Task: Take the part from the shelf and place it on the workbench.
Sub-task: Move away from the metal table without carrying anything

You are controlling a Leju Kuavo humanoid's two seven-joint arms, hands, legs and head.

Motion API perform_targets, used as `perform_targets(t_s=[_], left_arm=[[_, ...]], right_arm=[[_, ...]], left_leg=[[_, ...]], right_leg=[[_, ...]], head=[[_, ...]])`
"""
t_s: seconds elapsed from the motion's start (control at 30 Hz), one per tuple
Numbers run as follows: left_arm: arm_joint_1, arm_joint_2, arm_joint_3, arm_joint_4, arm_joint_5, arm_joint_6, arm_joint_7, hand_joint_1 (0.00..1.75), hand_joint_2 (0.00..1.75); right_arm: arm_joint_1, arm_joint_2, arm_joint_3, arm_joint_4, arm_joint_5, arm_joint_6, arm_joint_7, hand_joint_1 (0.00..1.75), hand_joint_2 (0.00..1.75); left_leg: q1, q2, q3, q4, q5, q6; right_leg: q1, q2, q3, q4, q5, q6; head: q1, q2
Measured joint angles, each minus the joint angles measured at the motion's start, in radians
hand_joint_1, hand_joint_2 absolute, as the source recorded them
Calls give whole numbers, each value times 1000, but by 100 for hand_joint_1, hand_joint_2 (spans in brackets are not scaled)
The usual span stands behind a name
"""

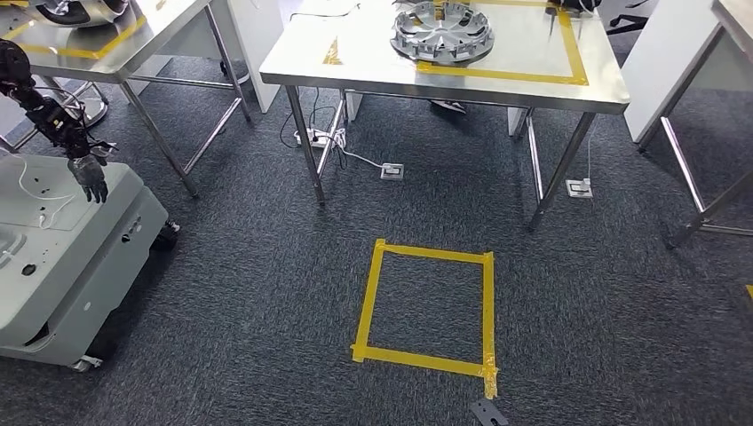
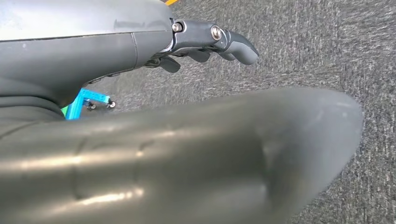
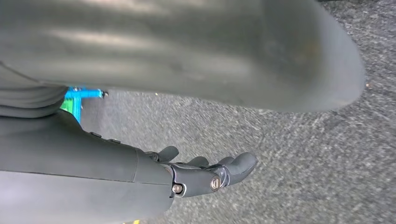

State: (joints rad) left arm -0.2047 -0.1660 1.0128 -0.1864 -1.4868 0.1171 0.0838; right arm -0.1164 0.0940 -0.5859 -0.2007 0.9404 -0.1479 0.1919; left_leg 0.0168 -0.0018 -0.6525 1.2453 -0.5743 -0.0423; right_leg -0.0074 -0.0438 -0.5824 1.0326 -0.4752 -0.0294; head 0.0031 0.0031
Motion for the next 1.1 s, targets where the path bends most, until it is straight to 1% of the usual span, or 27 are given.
perform_targets(t_s=[0.07,0.1,0.13,0.17,0.2,0.23,0.27,0.3,0.37,0.4,0.43,0.47,0.5,0.53,0.6,0.63,0.67,0.73,0.8,0.87,0.9,0.93,0.97,1.0,1.03,1.07,1.1], left_arm=[[-6,-20,-11,0,-12,27,-8,0,0],[-9,-32,-16,0,-15,44,-6,0,0],[-13,-43,-20,0,-15,57,3,0,0],[-16,-53,-24,1,-16,65,19,0,0],[-18,-60,-26,2,-18,66,40,0,0],[-18,-66,-28,3,-20,62,61,0,0],[-17,-69,-30,4,-23,56,79,0,0],[-16,-71,-31,5,-26,51,90,0,0],[-13,-72,-33,5,-29,50,92,0,0],[-12,-71,-34,5,-30,53,86,0,0],[-10,-71,-34,5,-30,58,78,0,0],[-9,-71,-35,6,-28,66,66,0,0],[-9,-72,-35,6,-26,75,53,0,0],[-11,-74,-36,7,-24,83,42,0,0],[-18,-79,-37,7,-19,97,25,0,0],[-23,-81,-37,7,-17,100,22,0,0],[-26,-82,-38,8,-15,102,21,0,0],[-28,-83,-39,9,-10,100,29,0,0],[-26,-82,-40,9,-5,92,53,0,0],[-25,-81,-40,10,-4,80,82,0,0],[-23,-81,-40,10,-8,72,97,0,0],[-19,-80,-41,11,-14,63,113,0,0],[-15,-79,-42,12,-22,54,127,0,0],[-10,-77,-45,12,-31,46,139,0,0],[-7,-76,-48,12,-39,40,148,0,0],[-6,-74,-52,12,-46,37,152,0,0],[-6,-74,-56,12,-51,34,154,0,0]], right_arm=[[0,7,0,0,5,2,1,0,0],[0,12,1,0,11,6,7,0,0],[-1,17,2,0,16,11,14,0,0],[-2,22,3,0,19,15,21,0,0],[-3,26,3,0,17,19,24,0,0],[-4,30,3,0,13,19,23,0,0],[-4,33,3,0,8,19,20,0,0],[-4,35,3,0,4,18,17,0,0],[1,37,2,0,-5,17,13,0,0],[5,38,1,0,-7,18,11,0,0],[9,38,1,1,-7,20,9,0,0],[11,38,0,1,-6,23,5,0,0],[10,38,0,1,-4,27,-1,0,0],[6,39,0,1,-2,31,-9,0,0],[-7,42,0,1,1,36,-27,0,0],[-15,44,0,1,1,36,-33,0,0],[-23,46,0,1,2,37,-36,0,0],[-36,51,0,1,2,35,-37,0,0],[-42,56,0,1,2,33,-28,0,0],[-37,57,0,1,0,31,-16,0,0],[-31,58,0,2,-2,31,-14,0,0],[-24,59,0,2,-5,29,-12,0,0],[-19,61,-1,3,-10,27,-11,0,0],[-14,64,-4,4,-16,23,-10,0,0],[-9,67,-7,5,-21,18,-9,0,0],[-4,70,-11,5,-27,14,-8,0,0],[0,71,-15,5,-31,10,-9,0,0]], left_leg=[[-10,34,87,-134,42,18],[-17,51,114,-181,54,26],[-23,64,125,-207,56,34],[-27,64,122,-212,57,39],[-28,56,117,-218,61,44],[-25,47,118,-225,65,50],[-21,38,118,-230,71,56],[-17,29,118,-234,78,61],[-15,11,109,-234,87,69],[-15,-1,104,-232,90,70],[-15,-15,100,-230,92,70],[-15,-28,97,-227,93,69],[-15,-40,96,-223,93,68],[-15,-51,95,-220,92,66],[-16,-69,91,-213,91,56],[-17,-76,87,-212,92,50],[-16,-82,83,-212,94,43],[-13,-89,75,-213,97,29],[-14,-63,56,-178,72,19],[-13,-24,6,-72,10,11],[-12,-15,-25,-6,-20,7],[-10,-10,-47,42,-35,4],[-8,-6,-53,57,-32,1],[-7,-2,-41,36,-12,0],[-5,7,-10,-25,22,0],[-5,27,27,-98,51,2],[-7,42,58,-158,72,7]], right_leg=[[5,-18,0,1,2,2],[6,-28,1,1,3,5],[7,-36,2,2,4,10],[7,-46,4,0,6,15],[7,-55,6,-2,8,22],[6,-53,6,-1,6,28],[5,-39,1,12,-6,34],[4,-17,-11,42,-29,39],[-1,27,-66,166,-100,46],[-3,35,-94,232,-128,48],[-3,38,-113,274,-138,49],[-3,39,-112,276,-127,49],[-4,42,-91,236,-97,48],[-4,50,-56,165,-59,45],[-5,80,5,39,-16,40],[-5,90,18,7,-10,38],[-3,93,20,0,-13,36],[-3,77,19,-7,-6,25],[-7,60,21,-16,0,11],[-7,38,22,-20,1,3],[-7,25,21,-20,1,2],[-6,13,21,-19,0,2],[-7,2,21,-19,-1,2],[-7,-9,21,-19,-1,3],[-8,-19,22,-18,-3,6],[-7,-28,24,-16,-5,9],[-5,-37,25,-14,-8,14]], head=[[0,0],[0,0],[0,0],[0,0],[0,0],[0,0],[0,0],[0,0],[1,0],[1,0],[1,0],[1,0],[1,0],[1,0],[1,0],[1,0],[0,0],[0,0],[-2,0],[-6,0],[-6,0],[-6,0],[-6,0],[-6,0],[-6,0],[-7,0],[-6,0]])
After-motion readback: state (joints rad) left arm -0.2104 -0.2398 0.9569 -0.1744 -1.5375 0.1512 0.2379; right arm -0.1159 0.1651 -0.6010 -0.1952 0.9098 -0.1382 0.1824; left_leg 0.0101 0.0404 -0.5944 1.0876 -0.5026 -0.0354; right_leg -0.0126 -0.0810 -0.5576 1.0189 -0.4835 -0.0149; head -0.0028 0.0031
